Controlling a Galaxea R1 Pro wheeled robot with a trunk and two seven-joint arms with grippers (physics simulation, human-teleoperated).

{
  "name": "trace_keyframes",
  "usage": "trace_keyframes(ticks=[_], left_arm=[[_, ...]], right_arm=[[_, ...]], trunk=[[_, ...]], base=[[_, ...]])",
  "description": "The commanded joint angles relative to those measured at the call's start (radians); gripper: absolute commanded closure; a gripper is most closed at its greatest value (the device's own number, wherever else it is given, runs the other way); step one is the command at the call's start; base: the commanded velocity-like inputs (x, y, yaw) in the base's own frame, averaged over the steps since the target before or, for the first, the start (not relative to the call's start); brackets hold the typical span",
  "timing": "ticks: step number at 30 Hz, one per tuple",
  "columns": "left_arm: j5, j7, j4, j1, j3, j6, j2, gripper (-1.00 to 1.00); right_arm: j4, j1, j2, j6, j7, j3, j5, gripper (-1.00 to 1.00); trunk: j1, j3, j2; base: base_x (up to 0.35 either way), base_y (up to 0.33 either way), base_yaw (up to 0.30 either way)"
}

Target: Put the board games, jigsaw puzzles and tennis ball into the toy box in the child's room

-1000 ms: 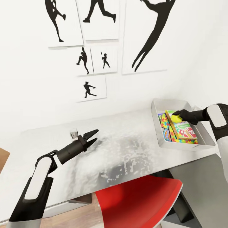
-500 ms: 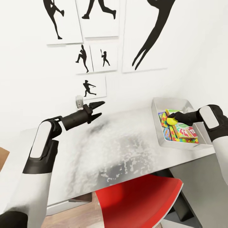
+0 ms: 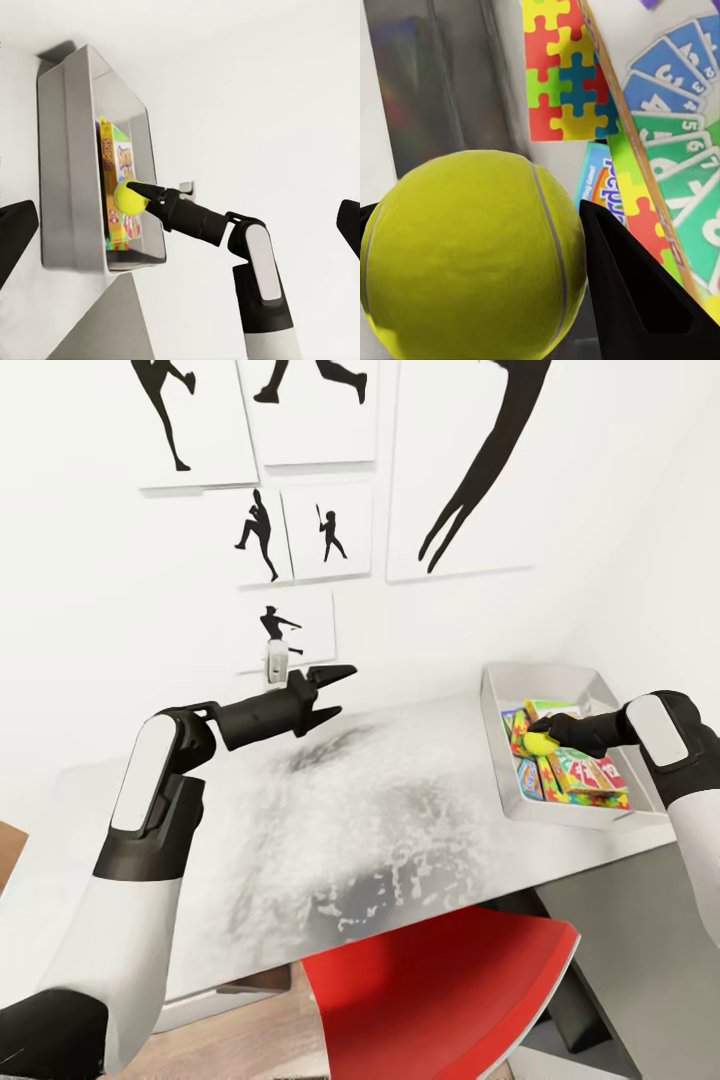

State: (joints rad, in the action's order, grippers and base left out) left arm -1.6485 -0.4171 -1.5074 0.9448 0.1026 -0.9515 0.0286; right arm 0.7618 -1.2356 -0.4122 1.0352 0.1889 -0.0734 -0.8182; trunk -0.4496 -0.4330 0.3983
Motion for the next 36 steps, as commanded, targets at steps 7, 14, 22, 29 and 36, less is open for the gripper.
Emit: trace_keyframes(ticks=[7, 14, 22, 29, 36], left_arm=[[-0.016, -0.023, 0.000, 0.011, 0.004, -0.001, 0.005, -1.00], [-0.017, -0.027, -0.001, 0.014, 0.015, -0.001, 0.006, -1.00], [-0.016, -0.028, 0.000, 0.015, 0.030, -0.001, 0.009, -1.00], [-0.016, -0.028, 0.001, 0.015, 0.033, -0.001, 0.014, -1.00], [-0.017, -0.028, 0.002, 0.015, 0.034, -0.001, 0.019, -1.00]], right_arm=[[0.001, -0.001, -0.001, 0.001, 0.011, -0.004, -0.013, 1.00], [0.001, -0.001, 0.000, 0.000, 0.011, -0.004, -0.013, 1.00], [0.001, -0.001, 0.000, 0.000, 0.011, -0.004, -0.013, 1.00], [0.001, -0.001, 0.000, -0.001, 0.011, -0.003, -0.013, 1.00], [0.001, -0.002, -0.001, -0.001, 0.011, -0.003, -0.013, 1.00]], trunk=[[-0.001, -0.012, 0.002], [-0.001, -0.023, 0.002], [-0.001, -0.036, 0.002], [-0.001, -0.047, 0.002], [-0.001, -0.055, 0.002]], base=[[0.000, 0.000, 0.000], [0.000, 0.000, 0.000], [0.000, 0.000, 0.000], [0.000, 0.000, 0.000], [0.000, 0.000, 0.000]])
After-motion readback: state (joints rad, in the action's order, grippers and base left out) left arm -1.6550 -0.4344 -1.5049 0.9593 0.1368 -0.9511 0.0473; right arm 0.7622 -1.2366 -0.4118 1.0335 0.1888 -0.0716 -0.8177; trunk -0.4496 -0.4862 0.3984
